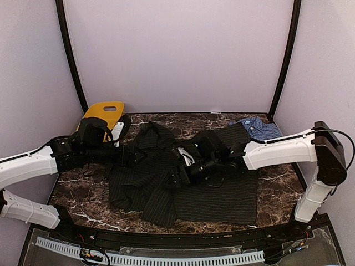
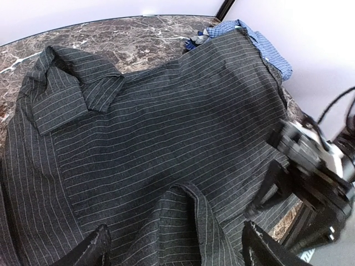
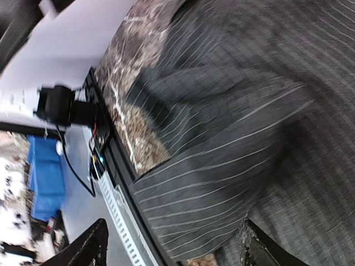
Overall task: Fold and stack the long sleeve shirts
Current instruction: Place the sleeve at the center of the board, then pick up the sleeve from the corner of the board.
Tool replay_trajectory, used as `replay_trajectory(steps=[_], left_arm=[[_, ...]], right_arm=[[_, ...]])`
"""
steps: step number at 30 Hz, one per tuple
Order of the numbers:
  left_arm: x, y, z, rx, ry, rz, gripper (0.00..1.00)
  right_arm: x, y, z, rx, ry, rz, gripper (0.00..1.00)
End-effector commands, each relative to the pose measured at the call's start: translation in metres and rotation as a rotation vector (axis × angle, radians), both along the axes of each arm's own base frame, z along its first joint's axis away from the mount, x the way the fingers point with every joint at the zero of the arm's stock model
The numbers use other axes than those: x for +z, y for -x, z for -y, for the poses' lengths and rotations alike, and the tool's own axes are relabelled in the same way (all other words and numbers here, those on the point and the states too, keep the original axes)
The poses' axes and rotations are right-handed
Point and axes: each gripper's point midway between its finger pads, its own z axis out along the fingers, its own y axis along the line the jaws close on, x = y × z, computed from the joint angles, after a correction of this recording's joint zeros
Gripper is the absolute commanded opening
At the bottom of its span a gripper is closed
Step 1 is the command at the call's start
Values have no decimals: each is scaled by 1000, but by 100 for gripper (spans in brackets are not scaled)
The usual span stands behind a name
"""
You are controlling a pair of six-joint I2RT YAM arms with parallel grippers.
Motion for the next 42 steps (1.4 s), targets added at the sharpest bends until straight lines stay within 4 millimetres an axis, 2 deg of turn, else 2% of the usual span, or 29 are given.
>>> replay_trajectory(steps=[1, 8, 12, 15, 18, 22, 27, 29, 34, 38, 42], left_arm=[[-2, -15, -13, 97, -56, 1, 80], [-9, -36, -30, 215, -63, -80, 80], [-9, -43, -41, 234, -17, -117, 80], [-7, -46, -44, 237, -10, -113, 80], [-9, -44, -42, 217, -5, -124, 80], [-13, -41, -38, 191, 2, -138, 80], [-19, -39, -37, 176, -6, -150, 80], [-20, -38, -37, 173, -12, -149, 80], [-17, -39, -37, 158, -21, -129, 80], [-14, -38, -37, 147, -25, -114, 80], [-15, -38, -38, 147, -31, -108, 80]], right_arm=[[-20, 39, 9, 76, 194, 191, 77], [-47, 89, 0, 221, 273, 339, 77], [-67, 104, -6, 301, 367, 458, 78], [-77, 106, -14, 331, 429, 531, 77], [-83, 105, -23, 348, 483, 589, 73], [-82, 102, -31, 356, 518, 641, 49], [-62, 101, -34, 359, 499, 667, 10], [-55, 101, -33, 361, 495, 671, 0], [-30, 100, -29, 361, 418, 642, 0], [-18, 103, -27, 377, 332, 587, 0], [-29, 110, -29, 401, 318, 585, 30]])
